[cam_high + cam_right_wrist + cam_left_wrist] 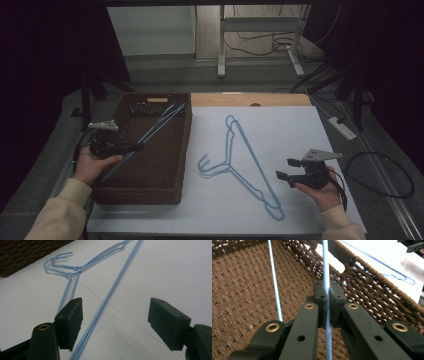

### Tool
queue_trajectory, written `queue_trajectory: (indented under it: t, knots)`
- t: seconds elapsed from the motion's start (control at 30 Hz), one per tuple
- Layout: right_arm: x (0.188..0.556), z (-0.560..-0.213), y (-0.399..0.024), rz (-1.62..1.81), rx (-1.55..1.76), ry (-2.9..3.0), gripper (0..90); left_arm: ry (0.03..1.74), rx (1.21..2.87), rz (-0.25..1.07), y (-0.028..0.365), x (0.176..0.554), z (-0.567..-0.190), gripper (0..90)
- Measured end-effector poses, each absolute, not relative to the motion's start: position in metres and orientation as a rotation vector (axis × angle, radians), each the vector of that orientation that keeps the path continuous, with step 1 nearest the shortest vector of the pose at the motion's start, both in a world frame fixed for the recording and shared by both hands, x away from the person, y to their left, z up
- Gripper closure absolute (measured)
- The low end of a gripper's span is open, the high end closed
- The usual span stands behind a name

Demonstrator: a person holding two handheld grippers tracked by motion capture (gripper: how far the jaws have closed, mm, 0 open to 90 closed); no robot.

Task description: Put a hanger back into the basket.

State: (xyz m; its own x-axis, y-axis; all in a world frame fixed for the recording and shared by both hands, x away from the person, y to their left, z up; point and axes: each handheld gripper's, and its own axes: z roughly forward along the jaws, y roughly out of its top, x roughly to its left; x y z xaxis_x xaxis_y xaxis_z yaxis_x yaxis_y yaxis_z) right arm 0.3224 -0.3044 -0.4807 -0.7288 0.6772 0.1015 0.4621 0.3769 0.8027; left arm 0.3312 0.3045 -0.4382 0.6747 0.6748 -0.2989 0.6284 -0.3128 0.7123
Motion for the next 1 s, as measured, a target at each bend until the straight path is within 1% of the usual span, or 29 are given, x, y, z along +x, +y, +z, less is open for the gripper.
queue_trajectory:
  t: [0.47,0.67,0.87,1.0]
  knots:
    - [0.323,-0.482,-0.305,1.277,1.013,2.393,28.7,1.057,2.099,0.039,0.3,0.342,-0.458,86.6]
    - [0.323,-0.482,-0.305,1.277,1.019,2.393,28.7,1.097,2.08,0.039,0.303,0.344,-0.459,86.4]
    - [0.323,-0.482,-0.305,1.275,1.018,2.393,28.7,1.219,2.057,0.089,0.312,0.344,-0.459,85.4]
    - [0.323,-0.482,-0.305,1.272,1.018,2.394,28.6,1.337,2.109,0.183,0.309,0.345,-0.46,86.3]
